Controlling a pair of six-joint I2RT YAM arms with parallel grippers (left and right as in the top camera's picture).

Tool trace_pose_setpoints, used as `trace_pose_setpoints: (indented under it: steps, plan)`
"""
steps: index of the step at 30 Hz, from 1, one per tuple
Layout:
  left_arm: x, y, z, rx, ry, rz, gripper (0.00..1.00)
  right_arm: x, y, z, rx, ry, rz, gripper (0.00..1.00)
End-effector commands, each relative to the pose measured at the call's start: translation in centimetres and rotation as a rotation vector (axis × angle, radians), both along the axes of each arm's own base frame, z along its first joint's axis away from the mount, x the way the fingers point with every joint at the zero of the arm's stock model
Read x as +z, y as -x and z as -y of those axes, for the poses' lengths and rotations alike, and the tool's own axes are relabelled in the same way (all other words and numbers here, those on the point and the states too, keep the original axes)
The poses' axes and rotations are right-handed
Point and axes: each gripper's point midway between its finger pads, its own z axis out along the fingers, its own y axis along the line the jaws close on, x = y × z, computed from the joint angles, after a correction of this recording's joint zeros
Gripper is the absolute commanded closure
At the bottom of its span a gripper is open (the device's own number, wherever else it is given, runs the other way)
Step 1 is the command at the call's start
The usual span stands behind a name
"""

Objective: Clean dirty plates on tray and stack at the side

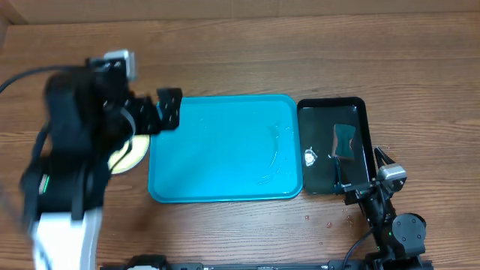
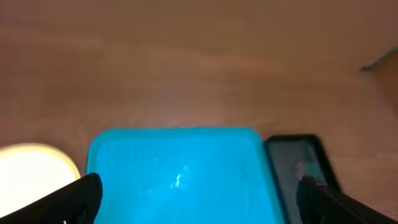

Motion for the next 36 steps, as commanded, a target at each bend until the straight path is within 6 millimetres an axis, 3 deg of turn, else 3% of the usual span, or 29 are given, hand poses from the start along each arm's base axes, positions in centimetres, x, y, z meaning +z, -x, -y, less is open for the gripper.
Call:
trace_pose_setpoints:
  steps: [1, 10, 13, 17, 21, 27, 31, 36]
  plan:
    - [2.5, 2.3, 0.0, -0.008, -0.025, 0.095, 0.0, -0.3, 0.0, 0.0, 0.0, 0.003, 0.002, 0.0]
    - [6.1, 7.1, 0.0, -0.007, -0.024, 0.251, 0.0, -0.3, 0.0, 0.0, 0.001, 0.003, 0.002, 0.0]
    - [6.5, 8.5, 0.0, -0.006, -0.024, 0.286, 0.0, -0.3, 0.0, 0.0, 0.0, 0.003, 0.002, 0.0]
    - [5.7, 10.0, -0.8, 0.036, -0.044, 0.312, 0.0, -0.3, 0.0, 0.0, 0.001, 0.003, 0.002, 0.0]
    - [3.1, 11.5, -3.1, 0.154, -0.104, 0.281, 0.0, -0.3, 0.0, 0.0, 0.001, 0.003, 0.002, 0.0]
    - [-0.3, 13.0, -4.5, 0.23, -0.134, 0.326, 0.0, -0.3, 0.0, 0.0, 0.0, 0.003, 0.002, 0.0]
    - [0.2, 13.1, -3.8, 0.208, -0.095, 0.5, 0.0, -0.3, 0.0, 0.0, 0.0, 0.003, 0.002, 0.0]
    - [3.1, 13.6, -3.0, 0.18, -0.021, 0.792, 0.0, -0.3, 0.0, 0.0, 0.001, 0.003, 0.002, 0.0]
